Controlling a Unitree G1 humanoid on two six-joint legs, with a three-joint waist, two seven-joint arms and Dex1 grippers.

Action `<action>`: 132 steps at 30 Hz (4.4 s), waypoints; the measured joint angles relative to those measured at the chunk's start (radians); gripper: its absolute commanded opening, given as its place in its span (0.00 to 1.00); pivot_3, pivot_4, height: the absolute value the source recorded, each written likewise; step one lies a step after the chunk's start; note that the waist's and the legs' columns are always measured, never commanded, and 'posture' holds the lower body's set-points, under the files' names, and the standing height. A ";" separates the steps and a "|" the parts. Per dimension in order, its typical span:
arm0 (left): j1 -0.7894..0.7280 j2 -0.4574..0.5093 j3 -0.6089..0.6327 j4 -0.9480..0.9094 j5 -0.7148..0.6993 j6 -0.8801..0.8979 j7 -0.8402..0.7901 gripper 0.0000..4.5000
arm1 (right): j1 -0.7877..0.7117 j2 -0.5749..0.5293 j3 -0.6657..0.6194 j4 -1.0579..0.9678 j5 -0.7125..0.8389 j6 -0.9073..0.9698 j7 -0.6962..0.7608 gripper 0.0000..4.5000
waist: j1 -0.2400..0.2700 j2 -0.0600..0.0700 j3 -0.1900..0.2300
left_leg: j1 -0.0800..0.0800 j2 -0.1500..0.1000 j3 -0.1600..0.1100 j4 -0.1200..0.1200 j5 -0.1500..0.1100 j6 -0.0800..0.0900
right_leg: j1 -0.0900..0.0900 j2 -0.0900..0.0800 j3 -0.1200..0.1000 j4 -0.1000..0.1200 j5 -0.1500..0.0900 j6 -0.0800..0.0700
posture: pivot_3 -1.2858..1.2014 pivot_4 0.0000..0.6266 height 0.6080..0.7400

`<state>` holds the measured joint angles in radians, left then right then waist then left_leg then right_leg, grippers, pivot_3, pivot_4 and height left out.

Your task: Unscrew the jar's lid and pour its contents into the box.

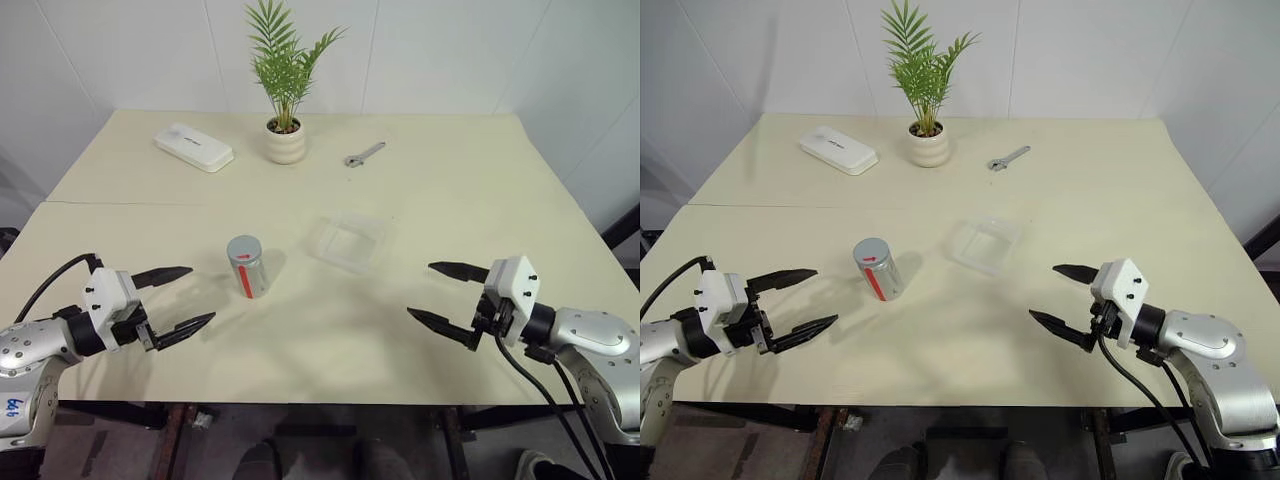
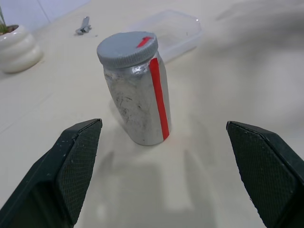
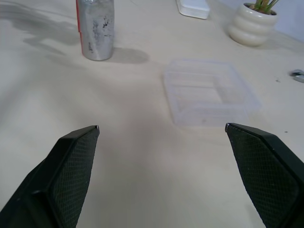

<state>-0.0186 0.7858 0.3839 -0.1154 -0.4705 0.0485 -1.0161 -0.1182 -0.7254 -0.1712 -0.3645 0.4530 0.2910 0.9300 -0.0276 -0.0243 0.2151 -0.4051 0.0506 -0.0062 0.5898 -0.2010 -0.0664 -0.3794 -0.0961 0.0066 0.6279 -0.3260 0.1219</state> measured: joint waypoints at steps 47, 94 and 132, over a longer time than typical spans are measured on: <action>-0.112 -0.663 -0.362 -0.082 0.515 0.051 0.952 0.91 | -0.381 0.182 0.248 -0.026 0.143 0.147 0.049 1.00 | 0.007 -0.002 -0.001 | -0.001 0.000 0.002 0.007 -0.003 0.002 | 0.002 0.001 0.002 -0.002 0.005 0.003 | 0.52 0.24 1.00; -0.247 -0.344 -0.332 -0.115 0.067 0.230 0.338 0.43 | -0.624 0.485 0.408 0.122 0.008 0.414 -0.310 1.00 | 0.000 -0.001 -0.001 | -0.016 0.001 0.002 0.009 -0.003 0.002 | -0.016 0.002 0.003 0.006 0.004 0.002 | 0.52 0.24 1.00; -0.448 -0.138 -0.312 -0.052 -0.175 0.394 -0.134 0.43 | -0.866 0.316 0.382 0.434 0.139 0.247 0.386 0.80 | -0.002 -0.001 -0.001 | -0.016 0.002 0.002 0.010 -0.003 0.002 | -0.016 0.004 0.003 0.009 0.004 0.003 | 0.52 0.24 1.00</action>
<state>-0.4663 0.6479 0.0722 -0.1673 -0.6452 0.4429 -1.1506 -0.9843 -0.4097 0.2112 0.0698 0.5921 0.5382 1.3157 -0.0295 -0.0256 0.2143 -0.4213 0.0523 -0.0046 0.6003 -0.2035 -0.0646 -0.3957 -0.0925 0.0093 0.6366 -0.3224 0.1247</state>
